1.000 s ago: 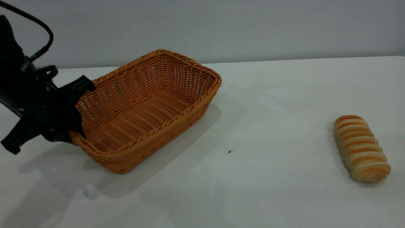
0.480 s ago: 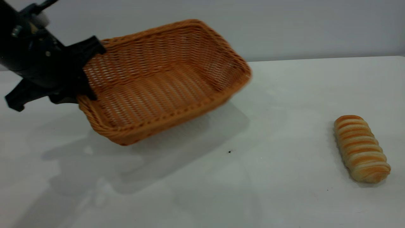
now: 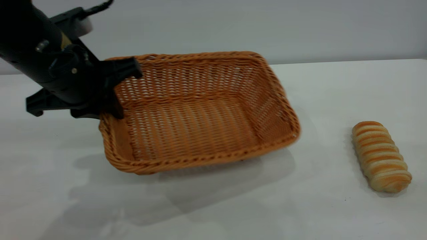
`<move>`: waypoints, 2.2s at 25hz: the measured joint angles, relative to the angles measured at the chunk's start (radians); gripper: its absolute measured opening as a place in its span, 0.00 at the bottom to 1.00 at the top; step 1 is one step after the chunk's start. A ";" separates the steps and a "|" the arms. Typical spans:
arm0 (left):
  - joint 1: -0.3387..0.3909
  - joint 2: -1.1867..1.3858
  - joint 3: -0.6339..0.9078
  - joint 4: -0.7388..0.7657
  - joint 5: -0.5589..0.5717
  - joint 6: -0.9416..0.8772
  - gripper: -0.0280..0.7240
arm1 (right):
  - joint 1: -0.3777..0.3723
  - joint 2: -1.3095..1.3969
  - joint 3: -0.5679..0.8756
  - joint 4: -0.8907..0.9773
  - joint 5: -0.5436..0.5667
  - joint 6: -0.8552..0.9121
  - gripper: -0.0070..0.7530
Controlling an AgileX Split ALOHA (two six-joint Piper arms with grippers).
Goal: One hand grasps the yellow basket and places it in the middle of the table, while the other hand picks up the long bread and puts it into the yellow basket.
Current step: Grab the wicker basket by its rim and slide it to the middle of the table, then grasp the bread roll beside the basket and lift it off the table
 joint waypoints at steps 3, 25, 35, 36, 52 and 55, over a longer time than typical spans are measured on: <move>-0.024 0.000 0.000 0.001 -0.003 0.041 0.18 | 0.000 0.000 0.000 0.000 0.000 0.000 0.55; -0.079 0.100 0.001 0.071 -0.090 0.157 0.18 | 0.000 0.000 0.000 0.000 0.019 0.000 0.55; -0.065 0.102 0.001 0.071 -0.089 0.212 0.61 | 0.000 0.000 0.000 0.000 0.039 0.000 0.55; -0.060 0.102 0.001 0.071 -0.089 0.212 0.65 | 0.000 0.000 0.000 0.000 0.041 0.000 0.55; 0.030 -0.034 0.001 0.071 -0.028 0.292 0.72 | 0.000 0.014 0.000 -0.007 -0.161 -0.098 0.64; 0.085 -0.113 0.001 0.072 0.027 0.294 0.72 | 0.000 0.068 0.000 -0.007 -0.219 -0.101 0.72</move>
